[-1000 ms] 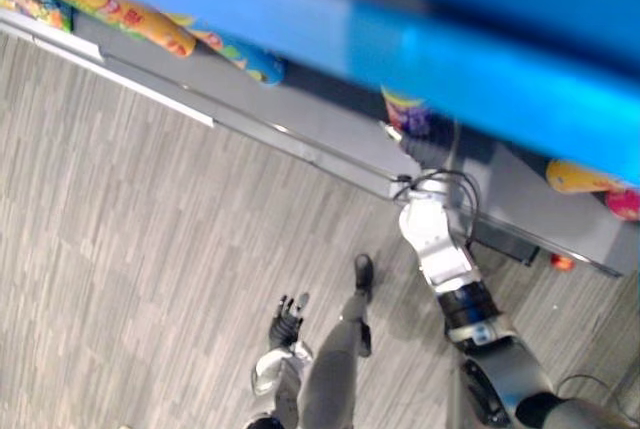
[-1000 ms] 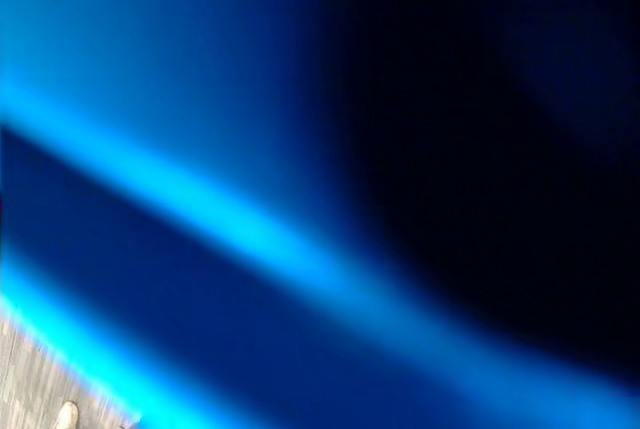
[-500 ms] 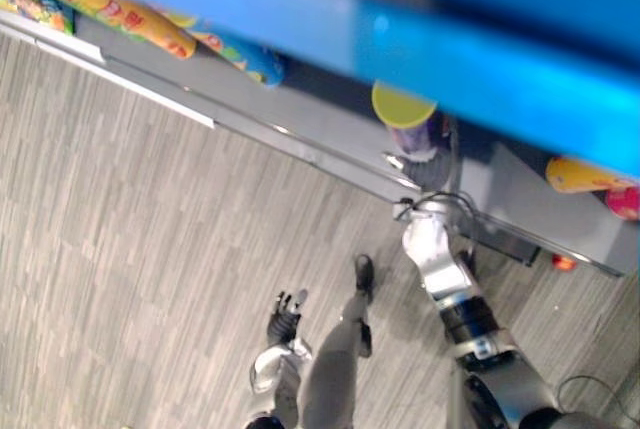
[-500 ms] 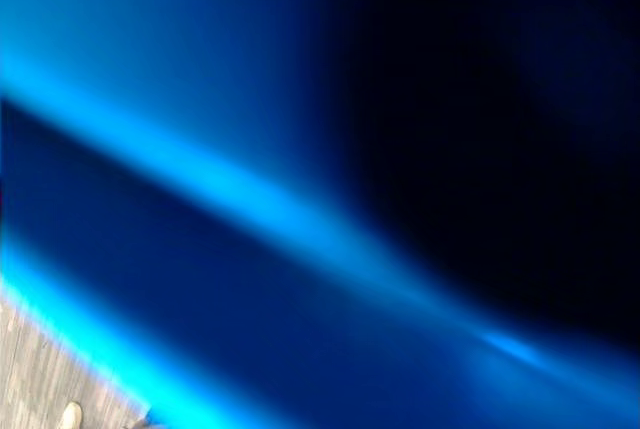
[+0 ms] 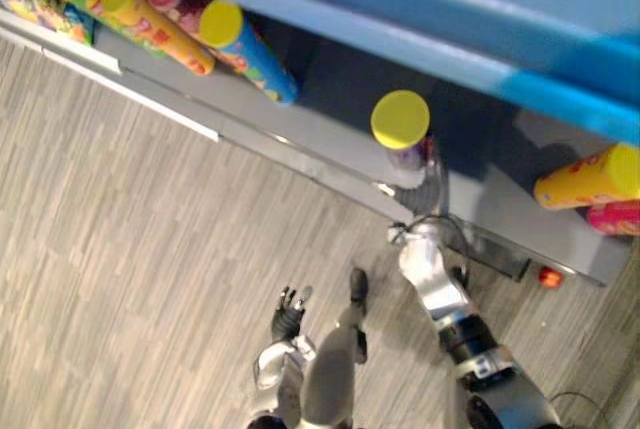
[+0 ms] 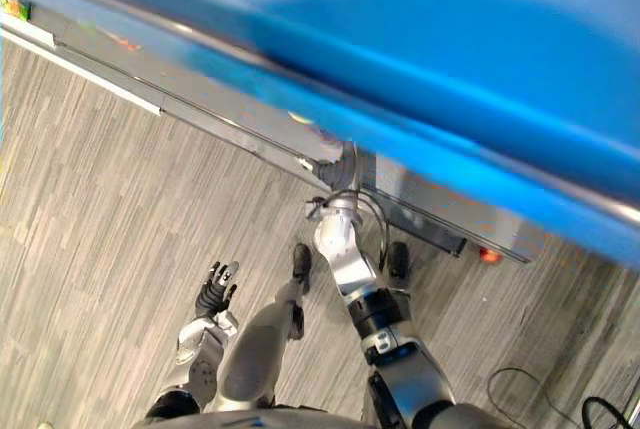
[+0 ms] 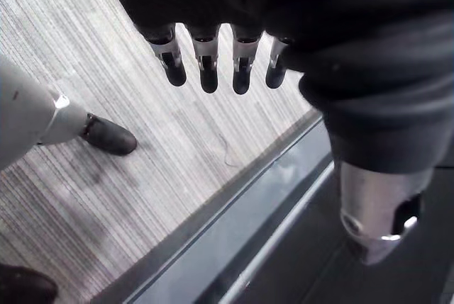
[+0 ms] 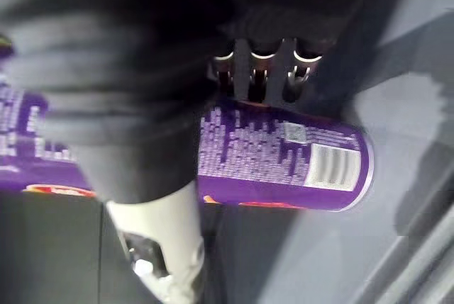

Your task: Put the gum and the chips on the shelf.

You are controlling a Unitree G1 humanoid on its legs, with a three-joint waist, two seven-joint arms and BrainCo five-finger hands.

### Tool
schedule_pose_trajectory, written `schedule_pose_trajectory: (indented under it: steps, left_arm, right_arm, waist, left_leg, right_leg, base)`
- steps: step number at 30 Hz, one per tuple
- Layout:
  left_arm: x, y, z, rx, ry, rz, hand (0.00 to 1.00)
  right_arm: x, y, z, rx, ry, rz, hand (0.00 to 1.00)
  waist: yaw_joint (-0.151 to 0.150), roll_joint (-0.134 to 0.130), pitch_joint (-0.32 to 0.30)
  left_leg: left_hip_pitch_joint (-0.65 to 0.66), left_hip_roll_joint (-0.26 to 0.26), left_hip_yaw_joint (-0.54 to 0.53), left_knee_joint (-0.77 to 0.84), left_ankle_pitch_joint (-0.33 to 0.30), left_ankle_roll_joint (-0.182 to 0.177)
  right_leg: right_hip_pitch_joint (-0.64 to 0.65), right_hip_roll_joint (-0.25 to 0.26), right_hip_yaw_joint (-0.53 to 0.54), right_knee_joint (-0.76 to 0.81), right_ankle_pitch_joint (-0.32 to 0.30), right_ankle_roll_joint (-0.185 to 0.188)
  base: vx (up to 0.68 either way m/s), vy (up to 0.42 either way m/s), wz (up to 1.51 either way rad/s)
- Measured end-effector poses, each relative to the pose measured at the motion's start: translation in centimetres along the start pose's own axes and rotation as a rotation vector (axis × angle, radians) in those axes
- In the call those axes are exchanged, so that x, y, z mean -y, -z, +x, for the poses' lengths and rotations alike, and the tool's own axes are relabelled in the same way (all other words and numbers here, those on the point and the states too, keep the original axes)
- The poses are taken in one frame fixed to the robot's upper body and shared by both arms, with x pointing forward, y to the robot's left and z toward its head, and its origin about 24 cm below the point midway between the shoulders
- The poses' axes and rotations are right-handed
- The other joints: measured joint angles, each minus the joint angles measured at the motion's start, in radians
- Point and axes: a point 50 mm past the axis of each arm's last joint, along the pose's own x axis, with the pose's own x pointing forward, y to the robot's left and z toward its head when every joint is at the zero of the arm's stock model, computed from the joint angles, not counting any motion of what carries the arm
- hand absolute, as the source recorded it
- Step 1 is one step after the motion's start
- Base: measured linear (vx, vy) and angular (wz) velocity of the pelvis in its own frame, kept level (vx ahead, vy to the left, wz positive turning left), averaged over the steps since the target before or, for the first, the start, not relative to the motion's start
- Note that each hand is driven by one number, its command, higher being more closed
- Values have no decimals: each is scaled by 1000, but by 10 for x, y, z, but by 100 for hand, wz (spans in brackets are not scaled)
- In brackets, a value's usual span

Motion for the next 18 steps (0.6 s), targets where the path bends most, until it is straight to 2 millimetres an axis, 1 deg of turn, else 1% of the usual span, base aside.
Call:
schedule_pose_trajectory:
  steps: [1, 2, 3, 5, 6, 7, 8, 9, 11, 13, 14, 16, 17, 18]
  left_arm:
    - [-2, 2, -1, -12, -2, 20, 0]
    - [-5, 5, -2, -22, -12, 30, 0]
    - [-7, 7, -3, -32, -16, 40, 0]
    - [-13, 17, -6, -78, -32, 79, 0]
    - [-14, 20, -7, -90, -36, 81, 0]
    - [-18, 25, -9, -115, -48, 85, 0]
    - [-19, 28, -10, -126, -52, 87, 0]
    - [-24, 33, -13, -151, -68, 100, 0]
    - [-33, 40, -18, -183, -96, 117, 0]
    - [-42, 50, -24, -229, -128, 138, 0]
    - [-45, 52, -26, -240, -136, 144, 0]
    - [-56, 57, -32, -262, -180, 141, 0]
    - [-59, 59, -34, -271, -189, 147, 0]
    - [-66, 62, -36, -291, -216, 149, 0]
  right_arm:
    - [4, 17, -11, -64, -13, -8, 0]
    - [7, 34, -25, -135, -39, -29, 0]
    - [9, 43, -32, -172, -49, -32, 0]
    - [16, 74, -62, -311, -84, -61, 0]
    - [19, 82, -70, -348, -90, -70, 0]
    - [25, 102, -90, -451, -108, -88, 0]
    - [29, 110, -99, -490, -114, -99, 0]
    - [35, 122, -116, -550, -141, -124, 0]
    - [44, 137, -135, -628, -167, -147, 0]
    - [64, 161, -169, -808, -159, -162, 0]
    - [69, 167, -179, -860, -149, -163, 0]
    - [89, 183, -220, -1052, -120, -166, 0]
    - [93, 185, -224, -1074, -101, -154, 0]
    - [102, 188, -229, -1114, -73, -139, 0]
  waist:
    - [-1, -12, -9]
    - [-4, -32, -26]
    - [-9, -42, -36]
    - [-32, -82, -71]
    - [-36, -90, -81]
    - [-58, -100, -101]
    - [-64, -102, -108]
    - [-72, -109, -139]
    - [-77, -113, -177]
    - [-85, -111, -218]
    - [-86, -112, -226]
    - [-99, -119, -250]
    - [-103, -123, -259]
    - [-121, -126, -271]
  left_leg:
    - [25, 0, 2, 0, -8, 0]
    - [42, -2, 4, 1, -15, 1]
    - [50, -3, 4, 0, -17, 2]
    - [83, -8, -1, -3, -23, 4]
    - [91, -9, -2, -4, -24, 4]
    - [110, -14, -20, -2, -25, 6]
    - [120, -16, -24, -3, -25, 6]
    - [133, -19, -25, -4, -25, 6]
    - [150, -21, -28, -10, -25, 6]
    - [181, -21, -48, -25, -25, 6]
    - [189, -21, -48, -29, -25, 7]
    - [214, -18, -48, -39, -24, 7]
    - [217, -17, -47, -40, -25, 8]
    - [230, -15, -44, -45, -27, 9]
  right_leg:
    - [25, -1, 1, -1, -6, 1]
    - [42, -2, 1, -1, -14, 2]
    - [50, -3, 0, -1, -17, 3]
    - [82, -10, -5, 2, -32, 6]
    - [92, -11, -5, 2, -36, 7]
    - [121, -20, -23, 2, -46, 9]
    - [136, -24, -30, 2, -51, 11]
    - [152, -28, -36, 1, -56, 13]
    - [172, -31, -39, -10, -57, 12]
    - [212, -32, -52, -29, -57, 13]
    - [221, -32, -53, -36, -57, 12]
    - [253, -27, -54, -62, -55, 15]
    - [255, -25, -49, -71, -52, 21]
    - [272, -19, -41, -93, -43, 28]
  base:
    - [49, 5, -4]
    - [54, 6, -3]
    - [66, 9, 3]
    - [81, 14, 6]
    - [102, 22, 20]
    - [83, 20, 28]
    - [81, 25, 34]
    - [41, 20, 16]
    - [45, 20, 7]
    - [27, 17, 13]
    - [-12, 13, 10]
    - [-9, 4, -4]
    - [-13, 5, -16]
    - [-10, 15, -26]
